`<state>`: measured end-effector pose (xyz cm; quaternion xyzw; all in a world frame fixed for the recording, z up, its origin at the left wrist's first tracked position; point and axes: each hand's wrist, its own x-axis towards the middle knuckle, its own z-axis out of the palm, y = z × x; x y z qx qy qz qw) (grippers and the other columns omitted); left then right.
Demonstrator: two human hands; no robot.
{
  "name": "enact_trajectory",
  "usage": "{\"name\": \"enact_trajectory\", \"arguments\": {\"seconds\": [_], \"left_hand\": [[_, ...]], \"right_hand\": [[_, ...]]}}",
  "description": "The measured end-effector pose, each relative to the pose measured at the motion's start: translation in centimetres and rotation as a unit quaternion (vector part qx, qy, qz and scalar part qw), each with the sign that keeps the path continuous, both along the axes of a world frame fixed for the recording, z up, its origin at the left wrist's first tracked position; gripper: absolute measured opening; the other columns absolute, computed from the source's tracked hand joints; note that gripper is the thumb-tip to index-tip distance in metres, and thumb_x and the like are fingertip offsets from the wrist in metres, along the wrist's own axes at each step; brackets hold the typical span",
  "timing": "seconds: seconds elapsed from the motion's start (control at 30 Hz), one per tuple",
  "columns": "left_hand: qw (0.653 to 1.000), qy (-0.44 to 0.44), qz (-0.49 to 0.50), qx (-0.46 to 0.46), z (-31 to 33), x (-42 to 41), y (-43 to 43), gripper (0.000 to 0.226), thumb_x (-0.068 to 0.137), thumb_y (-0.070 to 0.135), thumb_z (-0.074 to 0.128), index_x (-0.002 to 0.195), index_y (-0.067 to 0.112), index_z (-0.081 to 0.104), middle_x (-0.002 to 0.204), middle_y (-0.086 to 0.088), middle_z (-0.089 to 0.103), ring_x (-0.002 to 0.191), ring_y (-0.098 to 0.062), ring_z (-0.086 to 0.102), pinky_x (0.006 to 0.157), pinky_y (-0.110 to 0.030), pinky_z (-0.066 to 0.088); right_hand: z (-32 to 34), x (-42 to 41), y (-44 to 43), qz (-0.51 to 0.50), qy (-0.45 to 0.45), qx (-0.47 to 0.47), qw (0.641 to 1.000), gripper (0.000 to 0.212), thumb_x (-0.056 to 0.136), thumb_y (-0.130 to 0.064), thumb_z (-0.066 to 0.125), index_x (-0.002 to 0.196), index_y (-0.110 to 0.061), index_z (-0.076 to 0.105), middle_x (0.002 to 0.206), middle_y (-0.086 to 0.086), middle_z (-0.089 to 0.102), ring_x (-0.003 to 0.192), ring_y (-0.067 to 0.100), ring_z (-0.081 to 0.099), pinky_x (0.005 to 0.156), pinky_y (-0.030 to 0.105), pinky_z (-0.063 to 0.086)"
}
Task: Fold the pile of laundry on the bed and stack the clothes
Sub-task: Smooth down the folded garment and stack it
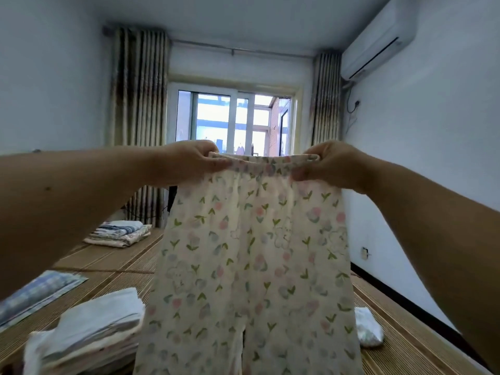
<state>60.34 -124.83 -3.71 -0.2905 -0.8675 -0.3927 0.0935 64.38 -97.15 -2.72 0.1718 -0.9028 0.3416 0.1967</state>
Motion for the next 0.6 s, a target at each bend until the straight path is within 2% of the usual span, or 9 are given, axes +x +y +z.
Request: {"name": "enact_trajectory", "arguments": {"seconds": [0.17,0.3,0.37,0.43,0.5,0.6], "left_hand": [[0.988,-0.036,-0.06,0.137,1.7,-0.2,0.1,0.035,0.068,0.031,0.071,0.092,0.01,0.055,0.081,-0.009,0.062,0.072,-0.022,0.066,0.069,-0.036,0.061],[0.987,-0.055,-0.05,0.142,2.0,-0.3,0.2,0.04,0.069,0.028,0.072,0.101,0.007,0.062,0.088,-0.012,0.067,0.081,-0.026,0.069,0.072,-0.037,0.059],[0.986,-0.07,-0.056,0.14,1.8,-0.4,0.2,0.034,0.073,0.026,0.069,0.101,0.006,0.064,0.086,-0.011,0.067,0.077,-0.023,0.069,0.067,-0.034,0.059],[0.987,-0.086,-0.054,0.123,1.5,-0.1,0.4,0.027,0.079,0.026,0.066,0.098,0.006,0.065,0.082,-0.01,0.068,0.074,-0.022,0.069,0.066,-0.034,0.06],[0.99,-0.094,-0.027,0.105,1.1,-0.1,1.0,0.025,0.087,0.026,0.063,0.1,0.005,0.066,0.085,-0.012,0.07,0.078,-0.025,0.071,0.073,-0.039,0.061],[0.986,-0.068,0.088,0.126,0.9,-0.8,2.9,0.028,0.088,0.027,0.069,0.098,0.001,0.067,0.09,-0.018,0.073,0.082,-0.033,0.072,0.082,-0.047,0.058]], "right_hand": [[0.5,-0.1,-0.2,0.032,0.014,-0.093,0.995,0.004,0.083,-0.015,0.07,0.085,-0.011,0.07,0.079,0.007,0.07,0.073,0.021,0.069,0.065,0.029,0.061],[0.4,-0.2,-0.4,0.053,0.038,-0.132,0.989,0.022,0.084,-0.011,0.07,0.105,-0.016,0.067,0.094,0.007,0.069,0.071,0.017,0.072,0.059,0.024,0.057],[0.3,-0.2,-0.6,0.044,0.029,-0.118,0.992,0.018,0.087,-0.013,0.067,0.105,-0.013,0.067,0.093,0.009,0.068,0.074,0.02,0.071,0.059,0.024,0.058],[0.0,-0.5,-0.9,0.01,0.039,-0.1,0.994,0.012,0.089,-0.018,0.065,0.098,-0.011,0.069,0.087,0.008,0.069,0.076,0.022,0.07,0.063,0.028,0.06],[-0.2,-1.0,-1.2,-0.049,0.094,-0.078,0.991,0.012,0.09,-0.022,0.065,0.095,-0.013,0.07,0.083,0.005,0.068,0.076,0.022,0.069,0.066,0.03,0.06],[-0.4,-1.9,-2.3,-0.138,0.149,-0.07,0.977,0.014,0.088,-0.023,0.065,0.089,-0.011,0.072,0.082,0.007,0.068,0.077,0.022,0.068,0.071,0.037,0.06]]}}
